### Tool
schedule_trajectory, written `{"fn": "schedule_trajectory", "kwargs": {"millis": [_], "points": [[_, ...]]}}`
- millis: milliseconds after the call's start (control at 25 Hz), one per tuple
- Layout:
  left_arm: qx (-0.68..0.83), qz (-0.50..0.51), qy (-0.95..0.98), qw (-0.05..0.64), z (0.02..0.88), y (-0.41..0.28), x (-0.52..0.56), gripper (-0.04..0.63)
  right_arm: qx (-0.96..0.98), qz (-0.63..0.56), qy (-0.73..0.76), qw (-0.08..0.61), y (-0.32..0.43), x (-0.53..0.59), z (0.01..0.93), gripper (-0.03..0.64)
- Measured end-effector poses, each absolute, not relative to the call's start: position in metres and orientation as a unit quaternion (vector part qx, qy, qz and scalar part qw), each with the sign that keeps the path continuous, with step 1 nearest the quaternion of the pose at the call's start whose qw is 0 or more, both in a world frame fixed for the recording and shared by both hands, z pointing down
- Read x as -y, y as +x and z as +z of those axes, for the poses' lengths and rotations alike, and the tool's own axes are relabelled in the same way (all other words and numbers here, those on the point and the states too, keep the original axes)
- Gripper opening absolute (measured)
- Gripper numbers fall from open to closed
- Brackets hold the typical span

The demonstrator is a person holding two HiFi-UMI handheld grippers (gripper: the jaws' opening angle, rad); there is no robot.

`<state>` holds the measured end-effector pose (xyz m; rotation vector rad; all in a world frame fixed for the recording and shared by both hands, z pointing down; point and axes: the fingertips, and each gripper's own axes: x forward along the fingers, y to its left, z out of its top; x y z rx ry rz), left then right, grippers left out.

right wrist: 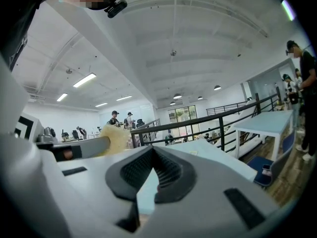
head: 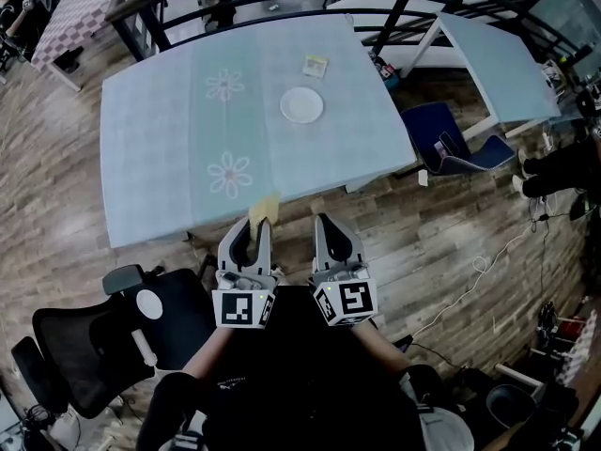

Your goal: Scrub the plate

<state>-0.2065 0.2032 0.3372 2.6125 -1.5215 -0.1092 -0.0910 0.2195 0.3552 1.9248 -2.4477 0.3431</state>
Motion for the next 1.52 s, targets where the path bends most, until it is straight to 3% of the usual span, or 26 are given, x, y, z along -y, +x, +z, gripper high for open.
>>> {"fn": "schedule_trajectory", "kwargs": {"millis": [1520], "points": [[0.611, -0.033, 0.788, 0.071, 0.345, -0.033, -0.068, 0.069, 0.848, 0.127, 0.514, 0.015, 0.085, -0.055, 0.362, 0.009]]}}
